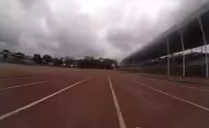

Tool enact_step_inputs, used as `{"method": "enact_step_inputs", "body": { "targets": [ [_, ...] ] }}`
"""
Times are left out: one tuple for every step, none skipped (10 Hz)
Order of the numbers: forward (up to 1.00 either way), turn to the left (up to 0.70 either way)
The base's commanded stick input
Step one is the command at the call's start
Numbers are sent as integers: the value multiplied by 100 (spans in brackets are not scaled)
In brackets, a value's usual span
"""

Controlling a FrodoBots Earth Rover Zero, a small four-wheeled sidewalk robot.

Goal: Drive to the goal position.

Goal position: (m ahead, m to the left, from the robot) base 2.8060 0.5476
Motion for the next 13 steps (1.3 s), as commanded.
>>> {"method": "enact_step_inputs", "body": {
  "targets": [
    [70,0],
    [70,0],
    [70,0],
    [70,0],
    [70,0],
    [70,0],
    [70,0],
    [70,0],
    [70,0],
    [70,0],
    [70,0],
    [70,0],
    [70,0]
  ]
}}
